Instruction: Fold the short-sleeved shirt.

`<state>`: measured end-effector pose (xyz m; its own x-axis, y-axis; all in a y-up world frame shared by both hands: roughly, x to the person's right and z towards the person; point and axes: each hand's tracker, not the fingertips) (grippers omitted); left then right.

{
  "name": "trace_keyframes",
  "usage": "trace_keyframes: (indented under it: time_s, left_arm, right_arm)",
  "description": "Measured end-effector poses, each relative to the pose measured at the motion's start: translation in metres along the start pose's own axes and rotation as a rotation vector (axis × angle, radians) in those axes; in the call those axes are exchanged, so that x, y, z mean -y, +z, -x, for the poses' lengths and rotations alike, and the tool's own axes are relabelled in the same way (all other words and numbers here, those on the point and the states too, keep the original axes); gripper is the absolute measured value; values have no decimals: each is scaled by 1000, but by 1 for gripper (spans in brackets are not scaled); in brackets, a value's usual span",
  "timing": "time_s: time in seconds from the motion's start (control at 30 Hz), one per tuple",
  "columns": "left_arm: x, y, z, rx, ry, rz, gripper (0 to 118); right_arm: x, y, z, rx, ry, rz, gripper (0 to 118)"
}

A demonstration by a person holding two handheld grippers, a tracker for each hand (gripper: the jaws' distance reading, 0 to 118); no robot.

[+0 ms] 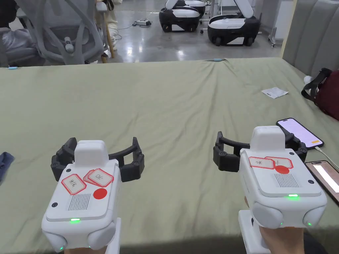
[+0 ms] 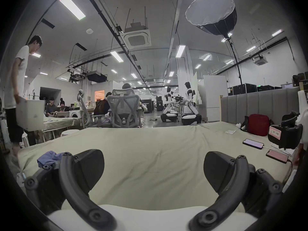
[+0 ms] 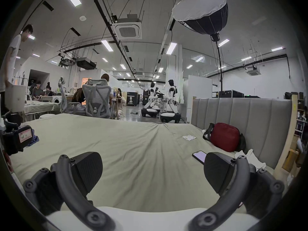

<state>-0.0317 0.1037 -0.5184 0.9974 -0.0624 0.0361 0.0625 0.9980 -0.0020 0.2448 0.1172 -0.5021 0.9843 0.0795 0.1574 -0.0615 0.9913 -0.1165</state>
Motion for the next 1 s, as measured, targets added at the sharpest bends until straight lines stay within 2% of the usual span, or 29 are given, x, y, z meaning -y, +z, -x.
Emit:
trace_keyframes:
  time_s: [1.0]
  left_arm:
    - [-3, 1, -5, 8, -22, -12, 118]
  right_arm:
    - [2, 1, -1, 25, 13, -2, 118]
